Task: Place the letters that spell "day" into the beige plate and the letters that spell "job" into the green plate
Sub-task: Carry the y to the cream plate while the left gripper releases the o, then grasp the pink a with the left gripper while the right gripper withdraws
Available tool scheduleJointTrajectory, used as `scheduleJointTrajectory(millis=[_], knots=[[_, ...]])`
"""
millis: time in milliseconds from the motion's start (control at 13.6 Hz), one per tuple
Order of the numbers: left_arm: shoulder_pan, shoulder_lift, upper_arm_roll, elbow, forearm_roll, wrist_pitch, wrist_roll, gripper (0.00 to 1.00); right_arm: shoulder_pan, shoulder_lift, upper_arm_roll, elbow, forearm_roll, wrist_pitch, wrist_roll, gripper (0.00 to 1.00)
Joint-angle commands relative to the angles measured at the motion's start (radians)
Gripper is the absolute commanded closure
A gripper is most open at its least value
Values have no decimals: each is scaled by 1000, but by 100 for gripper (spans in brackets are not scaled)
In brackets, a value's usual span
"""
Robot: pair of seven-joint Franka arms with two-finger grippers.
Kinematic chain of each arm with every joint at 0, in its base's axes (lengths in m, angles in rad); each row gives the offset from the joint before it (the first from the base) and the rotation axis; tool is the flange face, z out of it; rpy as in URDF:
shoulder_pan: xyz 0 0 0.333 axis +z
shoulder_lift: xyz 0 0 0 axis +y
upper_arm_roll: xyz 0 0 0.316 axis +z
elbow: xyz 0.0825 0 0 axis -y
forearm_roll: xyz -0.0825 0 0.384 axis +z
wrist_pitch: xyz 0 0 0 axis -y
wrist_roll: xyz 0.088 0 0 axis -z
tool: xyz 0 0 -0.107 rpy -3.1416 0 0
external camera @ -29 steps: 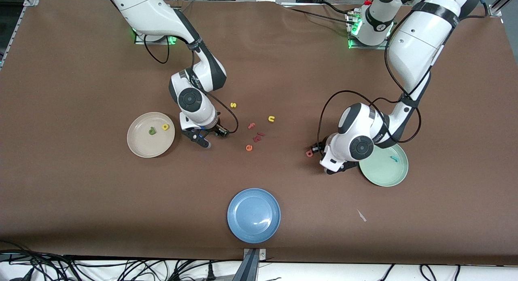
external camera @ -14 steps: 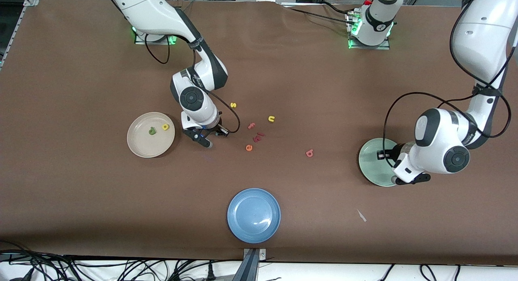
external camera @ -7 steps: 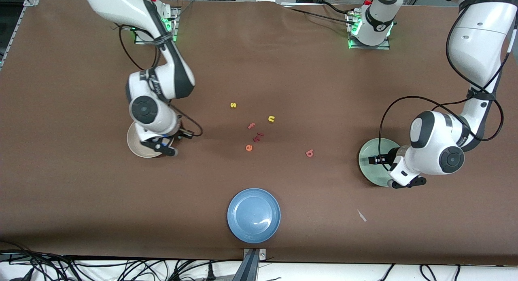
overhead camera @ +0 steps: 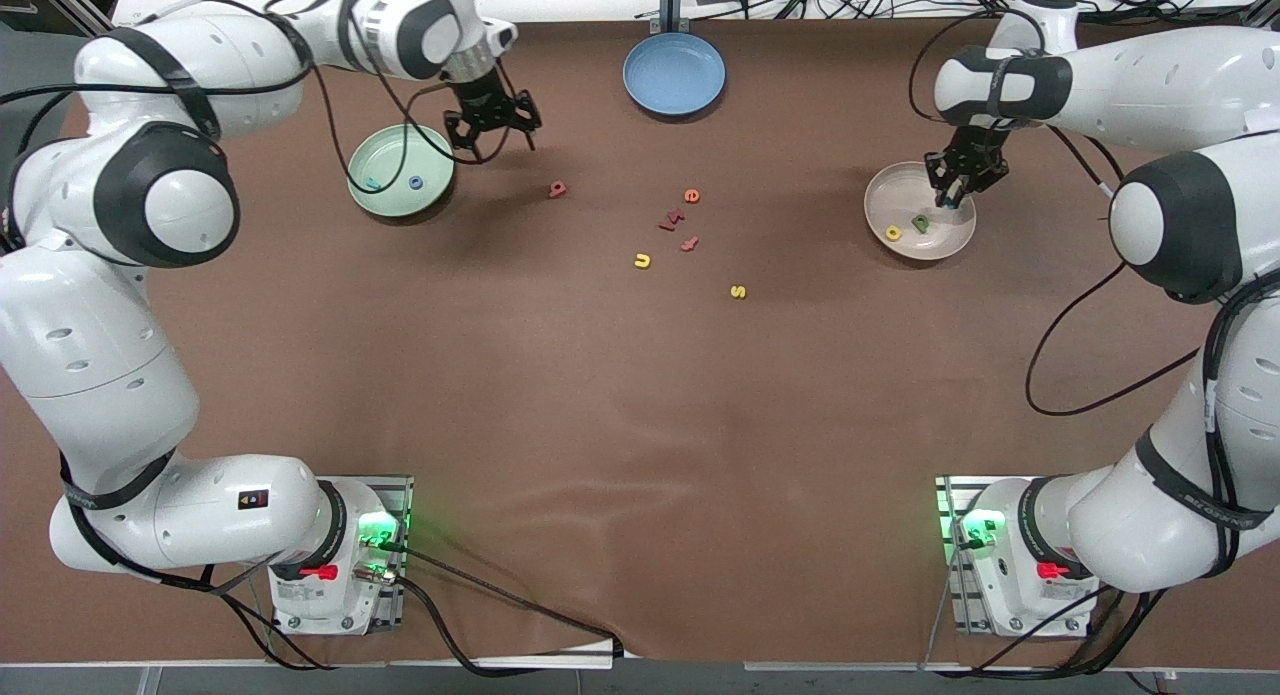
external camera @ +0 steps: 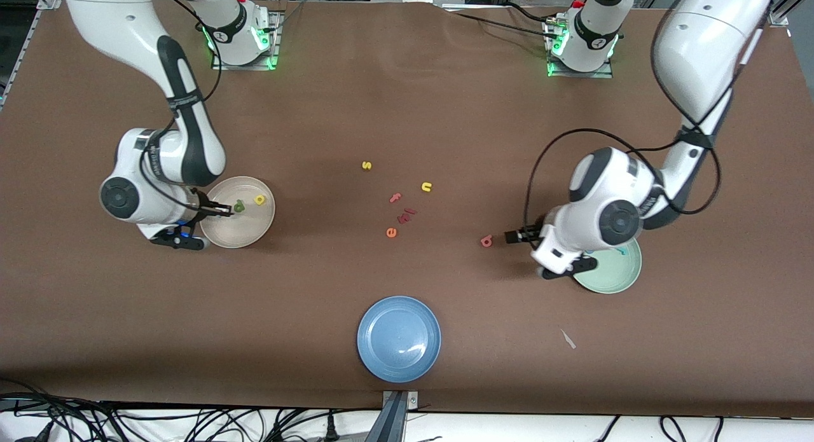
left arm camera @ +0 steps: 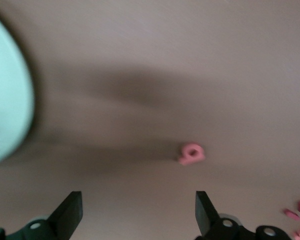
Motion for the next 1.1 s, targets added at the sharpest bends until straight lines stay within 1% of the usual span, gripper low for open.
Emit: scheduleJointTrajectory(millis=[0,74,147,221,294,368,442,515,589,663,810,957,1031], knots=[[-57,64,13,46,16,97,-26,11,9,3,10,1,21,11,-17,0],[-77,92,17,46,25,161,-27,11,12,-5,11,15,21,-3,-11,0],[-98,118,40,46,40,206,-23,17,18,-25,13,36,19,-32,-8,0],[-133,130,71,48,66,215,-22,22,21,-41,14,74,19,-80,-11,0],[-170,130,106,48,99,215,-22,22,21,-60,13,131,16,-155,-14,0],[-195,130,132,48,114,215,-22,25,21,-60,13,207,14,-246,-14,0],[-200,130,139,48,113,215,-22,29,21,-59,13,283,14,-333,-13,0],[-200,132,139,46,111,215,-23,29,23,-58,14,344,5,-399,-13,0],[-210,138,137,48,113,215,-25,38,23,-58,14,404,4,-440,-17,0],[-221,142,139,48,113,215,-25,41,21,-60,11,465,4,-493,-22,0],[-227,150,140,46,116,215,-25,41,21,-62,7,580,-24,-634,-20,0],[-227,152,142,46,117,214,-25,41,9,-63,5,692,-28,-748,-16,0],[-227,152,146,46,117,215,-22,41,21,-113,2,700,-44,-756,-13,0]])
